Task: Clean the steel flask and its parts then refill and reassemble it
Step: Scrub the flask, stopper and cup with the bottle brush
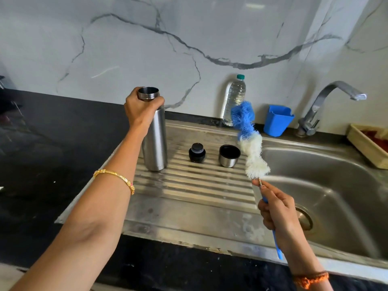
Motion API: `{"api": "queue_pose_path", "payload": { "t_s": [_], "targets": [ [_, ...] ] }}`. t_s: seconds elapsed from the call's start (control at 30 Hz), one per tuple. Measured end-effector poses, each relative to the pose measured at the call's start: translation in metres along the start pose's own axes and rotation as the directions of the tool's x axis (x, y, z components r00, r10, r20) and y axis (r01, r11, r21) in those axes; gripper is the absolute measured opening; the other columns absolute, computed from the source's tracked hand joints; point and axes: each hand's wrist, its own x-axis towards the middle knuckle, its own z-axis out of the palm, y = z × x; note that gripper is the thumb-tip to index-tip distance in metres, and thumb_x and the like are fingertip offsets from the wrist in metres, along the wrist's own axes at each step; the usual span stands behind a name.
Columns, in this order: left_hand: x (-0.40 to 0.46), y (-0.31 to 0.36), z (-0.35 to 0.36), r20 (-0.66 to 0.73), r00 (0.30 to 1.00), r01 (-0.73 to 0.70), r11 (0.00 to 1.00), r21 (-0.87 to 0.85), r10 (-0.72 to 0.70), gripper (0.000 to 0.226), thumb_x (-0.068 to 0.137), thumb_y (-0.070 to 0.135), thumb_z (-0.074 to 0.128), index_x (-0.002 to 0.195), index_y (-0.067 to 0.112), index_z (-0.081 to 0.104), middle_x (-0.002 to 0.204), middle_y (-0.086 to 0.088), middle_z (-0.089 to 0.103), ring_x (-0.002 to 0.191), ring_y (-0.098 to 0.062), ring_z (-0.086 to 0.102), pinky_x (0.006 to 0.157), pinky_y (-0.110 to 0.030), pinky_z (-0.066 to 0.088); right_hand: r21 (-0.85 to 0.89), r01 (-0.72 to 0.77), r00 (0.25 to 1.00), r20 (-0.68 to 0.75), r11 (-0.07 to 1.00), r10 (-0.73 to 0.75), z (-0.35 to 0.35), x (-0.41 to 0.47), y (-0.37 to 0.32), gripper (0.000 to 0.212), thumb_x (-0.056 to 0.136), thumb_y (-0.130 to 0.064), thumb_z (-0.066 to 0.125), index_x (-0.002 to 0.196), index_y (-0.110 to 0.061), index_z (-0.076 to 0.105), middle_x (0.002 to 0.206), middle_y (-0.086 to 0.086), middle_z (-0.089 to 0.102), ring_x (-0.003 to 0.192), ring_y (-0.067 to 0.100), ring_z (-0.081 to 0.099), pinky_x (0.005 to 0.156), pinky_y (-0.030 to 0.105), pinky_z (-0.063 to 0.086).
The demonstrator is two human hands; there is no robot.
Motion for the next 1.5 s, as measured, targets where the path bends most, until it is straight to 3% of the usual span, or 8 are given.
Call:
{"api": "queue_pose_path", "payload": {
  "t_s": [0.2,0.33,0.53,0.77,1.07,1.27,1.37,1.5],
  "targets": [
    [-0.006,-0.016,-0.009,-0.006,0.969,-0.244,0.965,0.092,0.245,0.072,0.063,0.012,0.077,0.126,0.01,0.04,0.118,-0.003,0.046,0.105,-0.013,0.048,0.085,-0.015,0.039,0.003,-0.046,0.998,-0.042,0.999,0.046,0.003,-0.003,0.008,0.021,0.097,-0.016,0.046,0.1,-0.022,0.066,0.051,-0.005,0.026,0.039,0.004,0.017,0.036,0.013,0.013],
    [-0.019,-0.019,-0.008,-0.091,0.745,-0.561,0.694,0.451,0.661,0.069,0.062,0.028,0.073,0.121,0.005,0.045,0.123,-0.021,0.047,0.115,-0.029,0.038,0.094,-0.029,0.026,0.019,-0.041,0.997,-0.061,0.999,0.042,0.004,-0.003,0.006,0.02,0.096,-0.018,0.048,0.101,-0.022,0.067,0.049,-0.006,0.027,0.038,0.003,0.018,0.035,0.013,0.014],
    [-0.059,-0.052,0.04,0.476,0.478,-0.877,0.372,0.303,0.738,0.043,0.07,0.005,0.071,0.108,0.008,0.052,0.116,-0.009,0.039,0.099,-0.027,0.052,0.089,-0.029,0.043,0.007,-0.001,0.996,-0.086,1.0,0.001,0.009,0.006,-0.002,0.02,0.095,-0.019,0.049,0.105,-0.021,0.066,0.048,-0.007,0.03,0.039,0.003,0.02,0.034,0.015,0.017],
    [-0.062,-0.089,0.068,0.65,0.755,-0.476,0.607,0.636,-0.089,0.053,0.091,0.034,0.055,0.135,0.01,0.039,0.139,-0.013,0.036,0.127,-0.029,0.035,0.1,-0.041,0.041,-0.005,-0.054,0.991,-0.123,0.999,0.053,0.001,0.0,0.017,0.019,0.091,-0.018,0.055,0.106,-0.02,0.067,0.039,-0.012,0.037,0.032,0.003,0.03,0.032,0.014,0.019],
    [-0.07,-0.087,0.08,0.6,0.795,-0.466,0.543,0.698,-0.088,0.049,0.091,0.037,0.054,0.128,0.005,0.046,0.127,-0.019,0.046,0.121,-0.032,0.039,0.093,-0.042,0.041,0.01,-0.039,0.983,-0.181,0.999,0.04,-0.027,0.0,0.024,0.019,0.093,-0.025,0.053,0.105,-0.025,0.068,0.044,-0.009,0.035,0.038,0.004,0.023,0.034,0.015,0.019],
    [-0.077,-0.041,0.081,0.416,0.891,-0.367,0.827,0.426,0.182,0.042,0.086,0.031,0.063,0.12,0.006,0.057,0.113,-0.014,0.058,0.106,-0.028,0.053,0.09,-0.031,0.043,0.011,-0.009,0.991,-0.131,1.0,0.011,-0.037,0.005,0.017,0.027,0.096,-0.011,0.043,0.1,-0.017,0.069,0.047,-0.004,0.033,0.034,0.001,0.027,0.033,0.013,0.019],
    [-0.096,-0.013,0.092,0.366,0.93,-0.089,0.983,0.159,0.025,0.027,0.085,0.023,0.067,0.109,0.013,0.061,0.094,0.006,0.06,0.083,-0.009,0.057,0.073,-0.008,0.044,-0.02,0.042,0.992,-0.117,0.999,-0.045,-0.046,0.002,0.014,0.028,0.096,-0.008,0.042,0.099,-0.016,0.069,0.047,-0.003,0.031,0.034,0.002,0.029,0.033,0.012,0.021],
    [-0.122,0.002,0.118,0.437,0.839,0.436,0.88,-0.187,-0.324,0.017,0.084,0.013,0.067,0.1,0.011,0.061,0.094,-0.001,0.064,0.093,-0.015,0.062,0.081,-0.024,0.053,-0.019,0.106,0.989,-0.106,0.994,-0.108,-0.065,0.001,0.015,0.029,0.096,-0.007,0.043,0.087,-0.015,0.07,0.055,0.005,0.026,0.039,0.003,0.024,0.035,0.009,0.021]
  ]
}}
